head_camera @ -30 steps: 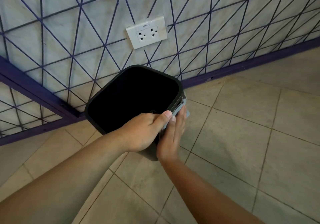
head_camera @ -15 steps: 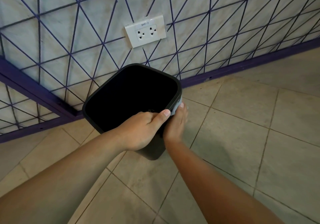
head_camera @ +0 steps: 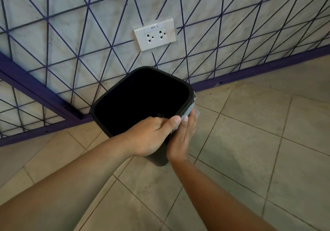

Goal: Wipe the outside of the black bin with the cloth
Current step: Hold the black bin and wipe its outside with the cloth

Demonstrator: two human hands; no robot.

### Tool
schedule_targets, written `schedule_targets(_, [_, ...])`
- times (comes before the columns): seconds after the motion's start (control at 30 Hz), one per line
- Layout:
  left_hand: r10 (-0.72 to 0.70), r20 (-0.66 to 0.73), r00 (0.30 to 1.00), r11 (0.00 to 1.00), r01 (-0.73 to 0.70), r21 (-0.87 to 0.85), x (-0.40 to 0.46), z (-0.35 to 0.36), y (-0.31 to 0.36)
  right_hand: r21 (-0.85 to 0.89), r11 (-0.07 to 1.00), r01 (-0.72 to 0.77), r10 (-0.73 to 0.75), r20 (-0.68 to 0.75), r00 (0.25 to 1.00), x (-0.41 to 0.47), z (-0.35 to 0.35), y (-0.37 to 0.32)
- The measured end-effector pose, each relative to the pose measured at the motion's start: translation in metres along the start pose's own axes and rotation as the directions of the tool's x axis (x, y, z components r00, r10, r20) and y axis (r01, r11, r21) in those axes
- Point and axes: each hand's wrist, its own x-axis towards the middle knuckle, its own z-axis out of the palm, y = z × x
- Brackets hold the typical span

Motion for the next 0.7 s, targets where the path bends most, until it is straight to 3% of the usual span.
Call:
schedule_targets(0.13, [-0.007, -0.010, 1.000, 0.999, 0.008, 0.034, 0.001, 0.000, -0.001, 0.001, 0.991, -0.132, 0.132, 0.007, 0.991, 0.023, -0.003, 0.002])
schedule_targets(0.3, [0.002, 0.006, 1.000, 1.000, -0.002, 0.010, 0.002, -0.001, -0.002, -0.036, 0.999, -0.011, 0.009, -0.058, 0.998, 0.000, 0.005, -0.003])
schedule_targets(0.37, [-0.012, 0.000, 1.000, 1.000, 0.012, 0.024, 0.002, -0.001, -0.002, -0.083, 0.989, -0.122, 0.118, -0.051, 0.992, 0.011, 0.002, 0.002])
schedule_targets(0.43, [-0.020, -0.001, 1.000, 0.999, 0.020, 0.030, 0.001, -0.001, -0.001, -0.011, 0.977, -0.212, 0.212, -0.024, 0.977, 0.024, 0.001, 0.002])
schedule_targets(0.6, [-0.011, 0.005, 1.000, 1.000, 0.011, 0.007, 0.000, 0.000, -0.001, 0.013, 0.997, -0.079, 0.079, -0.015, 0.997, 0.001, 0.003, -0.005])
schedule_targets(0.7, [-0.016, -0.003, 1.000, 1.000, 0.016, 0.023, 0.001, 0.000, -0.001, 0.017, 0.979, -0.204, 0.205, -0.010, 0.979, 0.014, 0.000, 0.002])
